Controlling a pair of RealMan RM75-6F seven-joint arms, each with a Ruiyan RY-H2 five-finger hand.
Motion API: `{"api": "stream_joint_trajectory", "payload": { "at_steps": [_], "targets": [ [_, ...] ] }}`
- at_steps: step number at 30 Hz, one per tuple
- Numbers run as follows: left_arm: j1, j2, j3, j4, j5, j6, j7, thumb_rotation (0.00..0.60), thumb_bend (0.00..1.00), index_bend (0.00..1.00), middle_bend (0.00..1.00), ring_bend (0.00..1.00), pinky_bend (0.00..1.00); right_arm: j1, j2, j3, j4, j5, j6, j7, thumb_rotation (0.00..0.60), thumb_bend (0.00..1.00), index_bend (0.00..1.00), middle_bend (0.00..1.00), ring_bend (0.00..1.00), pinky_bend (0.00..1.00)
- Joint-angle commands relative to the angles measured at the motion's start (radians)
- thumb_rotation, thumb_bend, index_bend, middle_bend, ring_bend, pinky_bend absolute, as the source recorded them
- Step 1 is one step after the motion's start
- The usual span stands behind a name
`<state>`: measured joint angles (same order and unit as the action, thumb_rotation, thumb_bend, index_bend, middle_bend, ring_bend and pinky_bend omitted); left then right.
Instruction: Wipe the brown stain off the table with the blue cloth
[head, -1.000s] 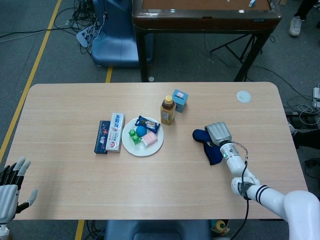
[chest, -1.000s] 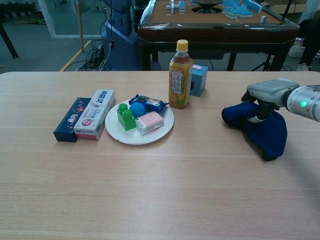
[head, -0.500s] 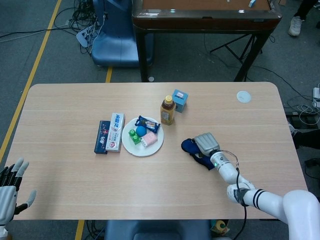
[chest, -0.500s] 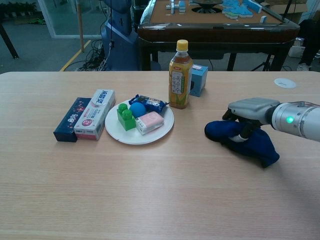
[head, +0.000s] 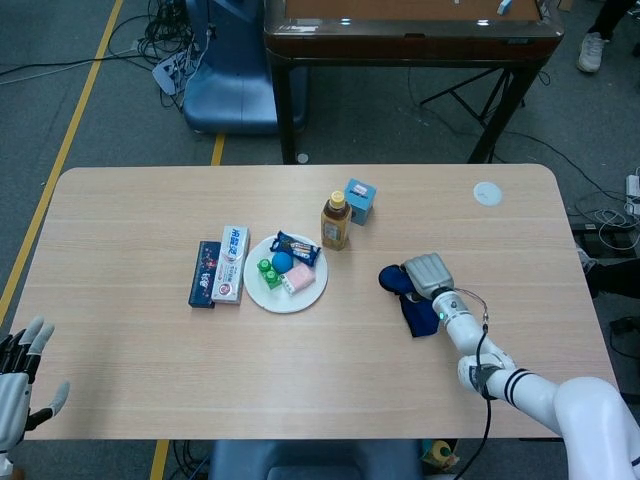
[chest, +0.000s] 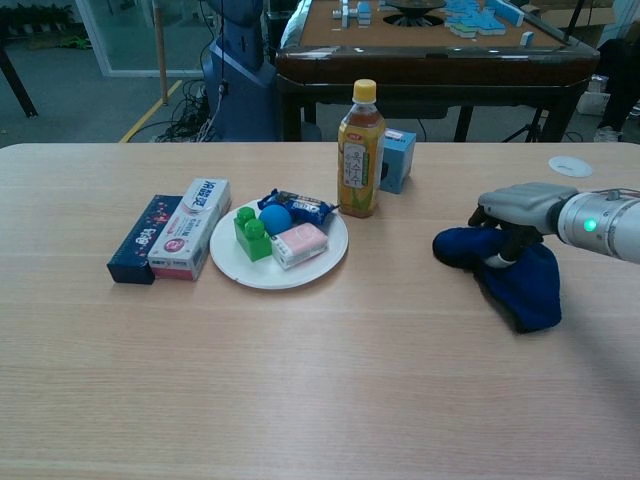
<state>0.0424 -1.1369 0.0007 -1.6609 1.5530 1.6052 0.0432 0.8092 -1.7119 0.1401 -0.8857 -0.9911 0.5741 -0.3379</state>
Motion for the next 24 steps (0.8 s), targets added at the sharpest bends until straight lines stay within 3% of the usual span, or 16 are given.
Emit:
{"api": "stream_joint_trajectory", "payload": {
  "at_steps": [1, 10, 24],
  "targets": [
    [0.000, -0.001, 0.000, 0.001, -0.001, -0.002, -0.001, 0.600, 0.32, 0.05, 0.00, 0.00, 0.00, 0.011, -0.022, 0.012, 0.065, 0.045, -0.024, -0.010, 0.600, 0.61, 0.66, 0.64, 0.60, 0.69],
    [0.000, -0.003, 0.000, 0.004, -0.001, -0.003, -0.002, 0.600, 0.32, 0.05, 0.00, 0.00, 0.00, 0.012, -0.048, 0.021, 0.158, 0.102, -0.063, -0.017, 0.600, 0.61, 0.66, 0.64, 0.60, 0.69],
    [0.003, -0.005, 0.003, 0.003, 0.003, -0.001, 0.001, 0.600, 0.32, 0.05, 0.00, 0.00, 0.00, 0.003, 0.029, -0.024, -0.136, -0.058, -0.027, 0.046, 0.600, 0.61, 0.66, 0.64, 0.60, 0.69]
  ]
}}
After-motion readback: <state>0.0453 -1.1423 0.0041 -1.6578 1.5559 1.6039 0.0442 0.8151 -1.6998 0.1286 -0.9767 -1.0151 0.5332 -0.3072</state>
